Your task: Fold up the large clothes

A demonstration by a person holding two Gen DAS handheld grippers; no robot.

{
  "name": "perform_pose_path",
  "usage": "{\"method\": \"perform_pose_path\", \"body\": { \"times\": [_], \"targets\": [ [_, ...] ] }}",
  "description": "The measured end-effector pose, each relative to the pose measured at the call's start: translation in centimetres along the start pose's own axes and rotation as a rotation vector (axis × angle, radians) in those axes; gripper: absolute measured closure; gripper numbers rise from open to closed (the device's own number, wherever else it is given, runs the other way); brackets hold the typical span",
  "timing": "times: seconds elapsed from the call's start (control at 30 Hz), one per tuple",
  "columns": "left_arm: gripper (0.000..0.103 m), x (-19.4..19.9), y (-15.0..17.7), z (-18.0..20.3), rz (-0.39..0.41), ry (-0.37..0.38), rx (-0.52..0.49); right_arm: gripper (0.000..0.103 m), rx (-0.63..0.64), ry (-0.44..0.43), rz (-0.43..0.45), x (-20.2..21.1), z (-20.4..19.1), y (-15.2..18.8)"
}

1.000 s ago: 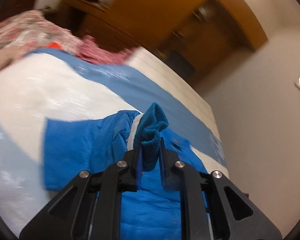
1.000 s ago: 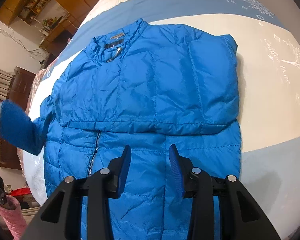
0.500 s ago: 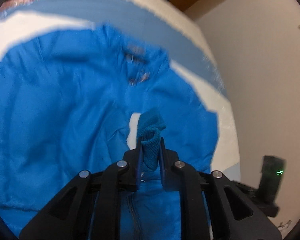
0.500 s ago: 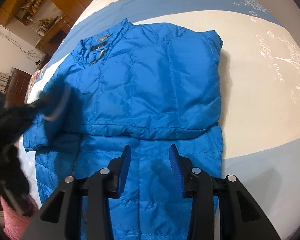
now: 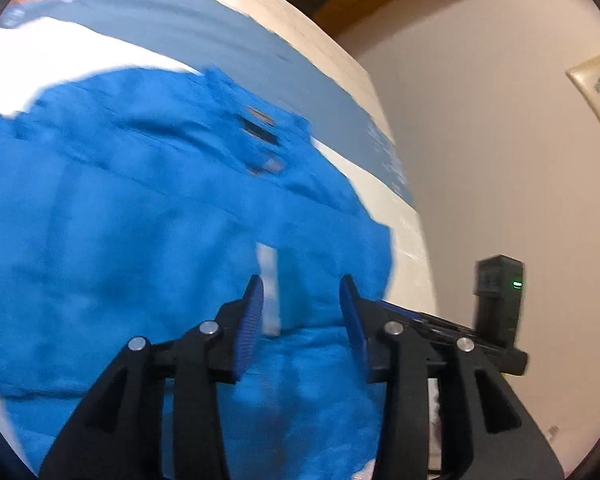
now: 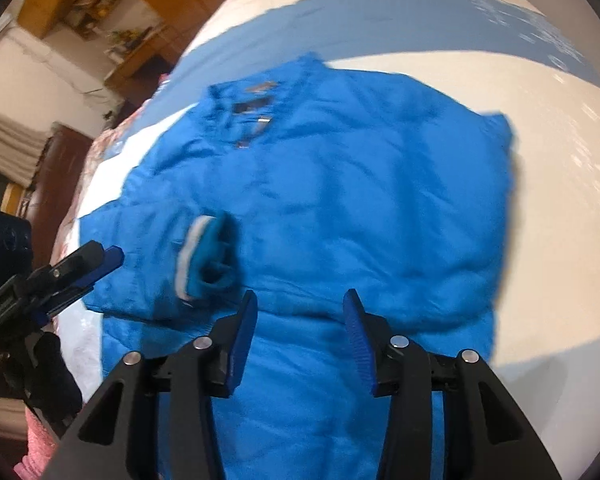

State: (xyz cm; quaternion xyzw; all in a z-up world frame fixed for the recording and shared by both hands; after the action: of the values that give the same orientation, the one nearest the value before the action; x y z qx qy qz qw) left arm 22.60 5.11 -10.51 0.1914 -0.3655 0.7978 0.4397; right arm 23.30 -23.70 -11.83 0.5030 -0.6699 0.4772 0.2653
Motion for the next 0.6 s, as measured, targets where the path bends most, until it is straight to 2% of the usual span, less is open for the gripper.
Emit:
{"method": "perform_pose_path", "body": {
  "times": [0.07,0.13,0.3,0.37,0.4,0.43,0.53,0.6],
  "targets": [
    [0.066,0.7,-0.5,-2.8,0.021,-0.172,-0.012,0.056,0.015,-0.033,-0.013,-0.9,-1.4,-0.5],
    [0.066,0.8,-0.4,-5.1,0.012,-0.233,0.012,0.056,0.031,-0.067,-0.048,-2.5,-2.9,-0.9],
    [0.067,-0.3,-0.1,-7.9,-0.015,-0.199,0.095,0.056,0.05,-0.104,-0.134,-6.8,-5.3,-1.5],
    [0.067,-0.2,0.1,-7.8,-0.015,-0.202,0.085,0.072,0.046,-0.121,-0.164,-8.5,-5.8,-1.4],
    [0.067,0.2,0.2,-7.7,-0.016,-0.203,0.078,0.087,0.045,-0.132,-0.165,-8.8,-5.9,-1.4],
    [0.067,0.3,0.1,-7.4,-0.018,-0.205,0.065,0.09,0.044,-0.135,-0.16,-9.0,-5.8,-1.4],
    [0.067,0.9,-0.4,-6.4,-0.005,-0.182,0.045,0.092,0.016,-0.173,-0.114,-7.8,-4.8,-1.9],
    [0.067,1.7,-0.8,-5.6,0.015,-0.173,0.023,0.092,0.004,-0.119,-0.064,-6.3,-3.1,-2.7]
  ]
}}
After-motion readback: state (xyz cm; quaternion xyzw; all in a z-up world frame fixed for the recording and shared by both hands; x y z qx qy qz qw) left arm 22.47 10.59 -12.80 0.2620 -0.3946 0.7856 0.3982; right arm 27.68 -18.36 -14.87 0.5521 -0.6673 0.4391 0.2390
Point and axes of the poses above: each gripper's, at about its wrist camera, not at the fingertips, and x roughly against the way its jaws point, z to its right, y to its underside, the point moved 2 cm from there along -x, roughly the way its jaws point, and after that the axes turned 7 degrees about z, right-handed, at the moved point
